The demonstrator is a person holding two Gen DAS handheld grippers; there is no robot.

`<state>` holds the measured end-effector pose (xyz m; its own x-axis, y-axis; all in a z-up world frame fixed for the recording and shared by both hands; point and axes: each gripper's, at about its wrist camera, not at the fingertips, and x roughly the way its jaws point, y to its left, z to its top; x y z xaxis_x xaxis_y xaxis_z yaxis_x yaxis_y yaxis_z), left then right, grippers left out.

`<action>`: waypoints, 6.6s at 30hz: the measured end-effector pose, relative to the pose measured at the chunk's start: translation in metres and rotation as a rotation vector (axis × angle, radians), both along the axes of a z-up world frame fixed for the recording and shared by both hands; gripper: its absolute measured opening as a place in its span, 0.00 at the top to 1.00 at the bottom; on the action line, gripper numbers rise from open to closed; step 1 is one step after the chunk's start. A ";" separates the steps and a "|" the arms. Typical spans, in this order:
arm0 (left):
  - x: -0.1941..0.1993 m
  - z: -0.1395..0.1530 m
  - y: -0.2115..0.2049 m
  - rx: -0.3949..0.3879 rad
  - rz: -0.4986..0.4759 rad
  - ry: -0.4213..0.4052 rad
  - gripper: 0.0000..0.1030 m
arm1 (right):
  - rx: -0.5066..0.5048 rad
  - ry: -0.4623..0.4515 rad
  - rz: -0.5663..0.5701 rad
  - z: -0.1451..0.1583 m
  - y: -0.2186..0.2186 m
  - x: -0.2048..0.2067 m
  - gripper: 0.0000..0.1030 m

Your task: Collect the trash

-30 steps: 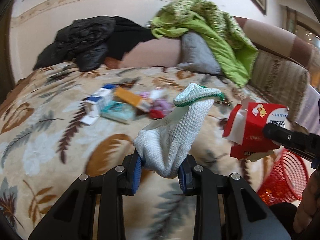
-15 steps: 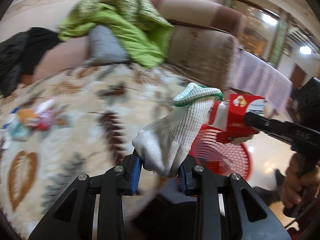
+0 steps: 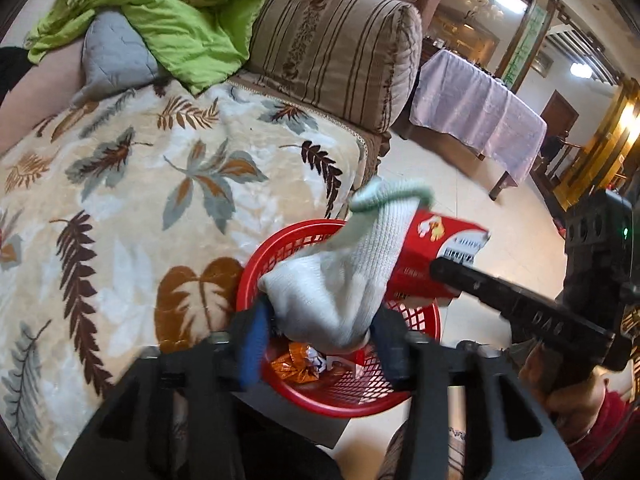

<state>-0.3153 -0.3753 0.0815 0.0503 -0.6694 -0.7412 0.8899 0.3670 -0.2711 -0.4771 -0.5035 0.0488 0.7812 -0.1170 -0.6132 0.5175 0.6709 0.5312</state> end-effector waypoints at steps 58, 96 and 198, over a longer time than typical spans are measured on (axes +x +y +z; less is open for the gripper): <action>0.263 -0.041 0.351 0.005 0.972 -0.065 0.33 | 0.029 0.147 0.504 -0.018 0.232 0.463 0.41; 0.383 -0.076 0.249 0.182 1.001 -0.076 0.39 | 0.042 -0.066 0.405 0.003 0.189 0.392 0.66; 0.244 0.009 0.289 0.028 0.843 -0.213 0.70 | -0.088 -0.128 0.563 0.042 0.249 0.357 0.66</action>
<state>-0.0714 -0.0863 0.0908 0.6610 -0.3280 -0.6749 0.3488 0.9306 -0.1107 -0.1201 -0.2540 0.0909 0.8048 0.2918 -0.5168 0.0037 0.8683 0.4960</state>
